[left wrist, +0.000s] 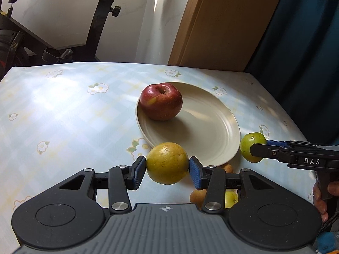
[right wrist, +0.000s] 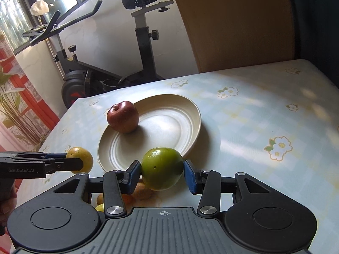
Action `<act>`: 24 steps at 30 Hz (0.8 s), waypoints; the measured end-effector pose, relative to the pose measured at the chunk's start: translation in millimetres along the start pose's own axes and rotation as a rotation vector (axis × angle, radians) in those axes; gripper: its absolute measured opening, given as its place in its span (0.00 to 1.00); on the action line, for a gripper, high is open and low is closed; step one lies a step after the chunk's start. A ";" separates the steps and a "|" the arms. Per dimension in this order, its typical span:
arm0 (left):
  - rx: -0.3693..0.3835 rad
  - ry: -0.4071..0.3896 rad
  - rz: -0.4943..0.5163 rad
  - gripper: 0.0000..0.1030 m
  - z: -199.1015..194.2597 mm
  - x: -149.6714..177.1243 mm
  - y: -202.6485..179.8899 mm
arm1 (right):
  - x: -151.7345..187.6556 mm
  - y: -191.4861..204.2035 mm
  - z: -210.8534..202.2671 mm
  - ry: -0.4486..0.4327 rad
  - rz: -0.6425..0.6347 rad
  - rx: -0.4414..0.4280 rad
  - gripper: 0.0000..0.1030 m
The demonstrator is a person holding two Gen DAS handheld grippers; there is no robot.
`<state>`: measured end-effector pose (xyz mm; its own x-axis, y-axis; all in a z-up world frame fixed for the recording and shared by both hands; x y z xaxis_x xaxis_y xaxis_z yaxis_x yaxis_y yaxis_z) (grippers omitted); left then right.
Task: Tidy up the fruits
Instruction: 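Set the green fruit on the plate with the right tool while the left tool sets the grapefruit there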
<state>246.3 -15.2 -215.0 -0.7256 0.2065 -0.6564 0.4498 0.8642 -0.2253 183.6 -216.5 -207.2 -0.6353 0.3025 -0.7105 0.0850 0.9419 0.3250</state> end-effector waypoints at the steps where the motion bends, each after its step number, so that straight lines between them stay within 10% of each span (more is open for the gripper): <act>1: 0.010 0.001 0.004 0.46 2.8 -2.4 -0.9 | -3.2 0.1 0.7 -0.002 -0.004 -0.004 0.40; 8: -0.003 0.015 0.028 0.46 23.5 -19.8 -2.2 | -33.1 1.3 26.4 0.028 -0.142 0.001 0.40; 24: -0.089 0.044 0.074 0.46 55.7 -32.6 3.9 | -80.1 -11.0 116.5 0.081 -0.022 0.005 0.40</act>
<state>300.8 -44.2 -234.6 -0.7155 0.2892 -0.6359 0.4559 0.8830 -0.1115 323.0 -234.1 -226.5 -0.6968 0.2694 -0.6648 0.0740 0.9488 0.3070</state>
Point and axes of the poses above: each gripper's, at about its wrist camera, not at the fingertips, and z roughly the way its jaws point, y to its left, x to its underside, the point moved 5 cm from there along z, roughly the way its jaws point, and after that the axes turned 1 degree about -y, right-handed, at the moved point
